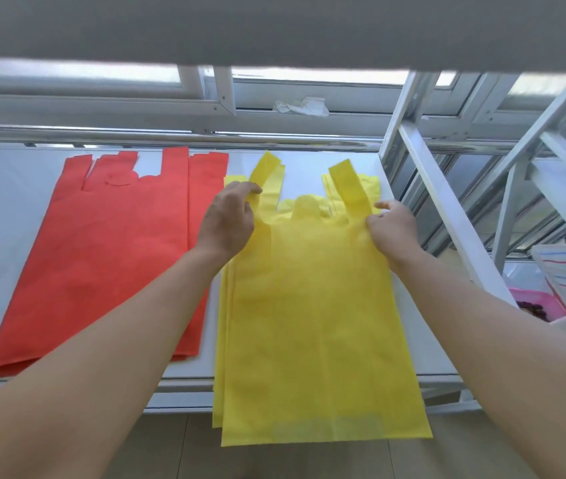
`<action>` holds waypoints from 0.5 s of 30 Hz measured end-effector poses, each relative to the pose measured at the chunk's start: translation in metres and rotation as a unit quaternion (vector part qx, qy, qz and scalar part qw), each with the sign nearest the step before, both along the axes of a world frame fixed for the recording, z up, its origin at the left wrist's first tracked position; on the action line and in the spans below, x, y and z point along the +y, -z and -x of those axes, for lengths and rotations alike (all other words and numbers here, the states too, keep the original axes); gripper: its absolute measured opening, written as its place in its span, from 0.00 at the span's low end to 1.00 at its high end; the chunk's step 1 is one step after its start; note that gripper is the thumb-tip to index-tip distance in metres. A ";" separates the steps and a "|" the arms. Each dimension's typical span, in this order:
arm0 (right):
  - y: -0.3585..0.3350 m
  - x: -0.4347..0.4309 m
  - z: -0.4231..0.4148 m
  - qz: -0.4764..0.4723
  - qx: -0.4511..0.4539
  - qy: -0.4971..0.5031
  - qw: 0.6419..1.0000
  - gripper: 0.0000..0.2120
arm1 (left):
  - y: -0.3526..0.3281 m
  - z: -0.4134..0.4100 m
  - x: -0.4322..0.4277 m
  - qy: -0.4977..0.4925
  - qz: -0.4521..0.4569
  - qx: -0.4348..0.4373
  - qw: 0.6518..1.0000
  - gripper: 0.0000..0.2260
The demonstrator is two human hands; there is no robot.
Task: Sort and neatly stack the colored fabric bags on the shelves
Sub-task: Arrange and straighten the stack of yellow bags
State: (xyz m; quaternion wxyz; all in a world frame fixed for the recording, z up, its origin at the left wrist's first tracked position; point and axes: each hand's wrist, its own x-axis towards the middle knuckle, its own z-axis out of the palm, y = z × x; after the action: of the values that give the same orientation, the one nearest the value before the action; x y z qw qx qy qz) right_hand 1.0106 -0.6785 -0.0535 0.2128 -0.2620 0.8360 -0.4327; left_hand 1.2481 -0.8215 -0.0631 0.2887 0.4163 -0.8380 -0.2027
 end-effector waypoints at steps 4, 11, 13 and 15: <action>0.001 -0.006 0.001 -0.001 0.040 0.005 0.999 0.19 | 0.010 0.004 -0.004 -0.029 -0.039 0.015 0.999 0.18; 0.006 -0.005 0.000 -0.022 0.091 -0.047 0.995 0.22 | 0.010 0.009 -0.007 -0.041 -0.084 0.045 0.995 0.16; 0.003 -0.006 -0.002 0.011 0.113 -0.062 0.992 0.22 | 0.007 0.006 -0.006 -0.057 -0.070 0.072 0.993 0.16; -0.002 -0.009 -0.007 0.065 0.128 -0.082 0.986 0.21 | 0.003 0.001 -0.003 -0.067 -0.033 0.119 0.990 0.17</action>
State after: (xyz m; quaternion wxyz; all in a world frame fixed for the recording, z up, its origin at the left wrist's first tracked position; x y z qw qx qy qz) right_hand 1.0175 -0.6871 -0.0520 0.1210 -0.3962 0.8023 -0.4297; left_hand 1.2471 -0.8247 -0.0657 0.3852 0.4537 -0.7610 -0.2584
